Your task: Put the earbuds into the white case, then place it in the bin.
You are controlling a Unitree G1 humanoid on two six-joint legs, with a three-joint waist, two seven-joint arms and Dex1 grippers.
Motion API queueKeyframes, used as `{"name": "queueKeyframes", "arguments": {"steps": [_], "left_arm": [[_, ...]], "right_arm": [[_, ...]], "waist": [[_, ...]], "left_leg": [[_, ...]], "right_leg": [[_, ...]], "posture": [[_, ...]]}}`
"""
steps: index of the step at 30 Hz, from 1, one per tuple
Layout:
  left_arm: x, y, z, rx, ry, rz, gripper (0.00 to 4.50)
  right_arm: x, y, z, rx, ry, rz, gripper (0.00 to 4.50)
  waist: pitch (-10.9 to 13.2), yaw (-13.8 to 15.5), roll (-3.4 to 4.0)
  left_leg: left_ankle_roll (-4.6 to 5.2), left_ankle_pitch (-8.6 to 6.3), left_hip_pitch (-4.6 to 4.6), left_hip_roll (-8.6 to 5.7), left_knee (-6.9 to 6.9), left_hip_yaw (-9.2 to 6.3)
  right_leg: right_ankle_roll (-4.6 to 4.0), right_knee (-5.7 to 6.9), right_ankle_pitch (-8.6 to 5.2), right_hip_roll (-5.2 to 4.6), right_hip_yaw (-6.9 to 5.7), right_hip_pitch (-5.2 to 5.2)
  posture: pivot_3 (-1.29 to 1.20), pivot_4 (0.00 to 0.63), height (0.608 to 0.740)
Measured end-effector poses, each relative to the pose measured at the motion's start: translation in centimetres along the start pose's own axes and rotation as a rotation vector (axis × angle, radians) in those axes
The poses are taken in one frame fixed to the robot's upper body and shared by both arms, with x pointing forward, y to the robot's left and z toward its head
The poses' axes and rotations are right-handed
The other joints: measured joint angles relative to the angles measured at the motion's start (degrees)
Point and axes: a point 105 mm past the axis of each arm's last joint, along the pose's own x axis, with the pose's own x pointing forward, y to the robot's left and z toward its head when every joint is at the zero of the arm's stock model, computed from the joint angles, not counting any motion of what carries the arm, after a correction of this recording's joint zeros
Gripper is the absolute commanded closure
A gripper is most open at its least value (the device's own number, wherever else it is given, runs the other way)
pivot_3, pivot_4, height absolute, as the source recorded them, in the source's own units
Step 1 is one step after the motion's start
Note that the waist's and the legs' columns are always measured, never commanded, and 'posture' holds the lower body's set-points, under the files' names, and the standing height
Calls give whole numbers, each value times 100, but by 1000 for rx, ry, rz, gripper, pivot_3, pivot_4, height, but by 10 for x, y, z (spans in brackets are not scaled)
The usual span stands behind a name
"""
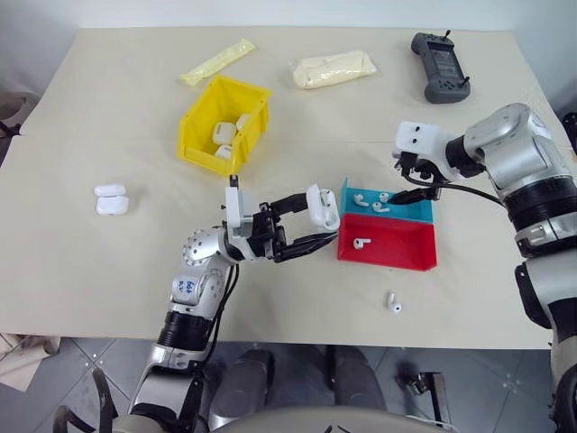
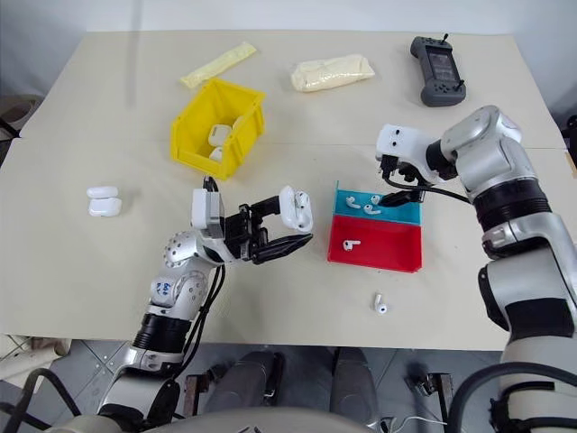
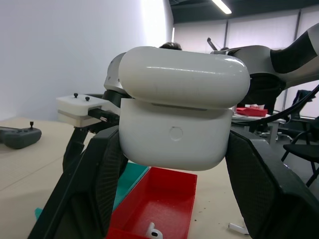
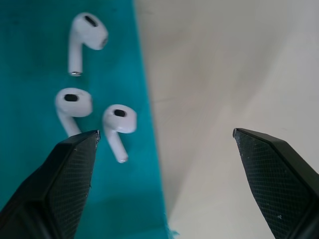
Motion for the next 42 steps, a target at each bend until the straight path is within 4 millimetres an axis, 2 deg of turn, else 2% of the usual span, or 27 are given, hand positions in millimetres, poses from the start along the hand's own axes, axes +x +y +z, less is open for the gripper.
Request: {"name": "queueKeyframes", "arguments": {"steps": [9,10,11,15,27,30,34,42], "left_arm": [[0,3,0,6,3,23,1729],[0,3,0,6,3,25,1729],[0,3,1,7,3,26,1729],[-1,3,1,9,4,33,1729],[-1,4,1,9,5,36,1729],[-1,4,1,10,5,37,1729],[-1,4,1,10,5,38,1729],[-2,5,1,13,11,45,1729]], "right_arm": [[9,0,10,-48,7,37,22],[9,-1,10,-50,10,36,436],[9,-1,10,-56,13,37,546],[9,1,8,-72,26,56,1873],[10,1,9,-75,23,53,1873],[11,2,11,-78,22,64,2469],[13,4,13,-84,17,77,3720],[13,4,14,-86,15,77,3720]], "waist": [[-1,-106,1],[-1,-107,2],[-1,-107,2],[-1,-107,2],[-2,-114,3],[-2,-114,3],[-2,-119,3],[-2,-119,3]], "left_leg": [[0,0,1,0,0,-3],[0,0,1,1,0,-3],[-1,0,1,1,1,-3],[-1,0,3,0,4,-3],[-1,0,5,1,5,-3],[-2,0,5,1,5,-3],[-3,0,7,1,5,-2],[-3,1,7,1,5,-2]], "right_leg": [[0,6,0,0,-1,0],[0,8,0,0,-1,0],[0,8,0,0,-1,1],[0,11,0,0,-1,2],[0,15,0,0,-1,2],[0,15,0,0,0,2],[-1,19,0,0,0,3],[-1,19,0,0,0,2]], "posture": [[0,150,740],[0,150,740],[0,150,740],[0,150,740],[0,150,740],[0,150,740],[0,150,740],[0,150,740]]}}
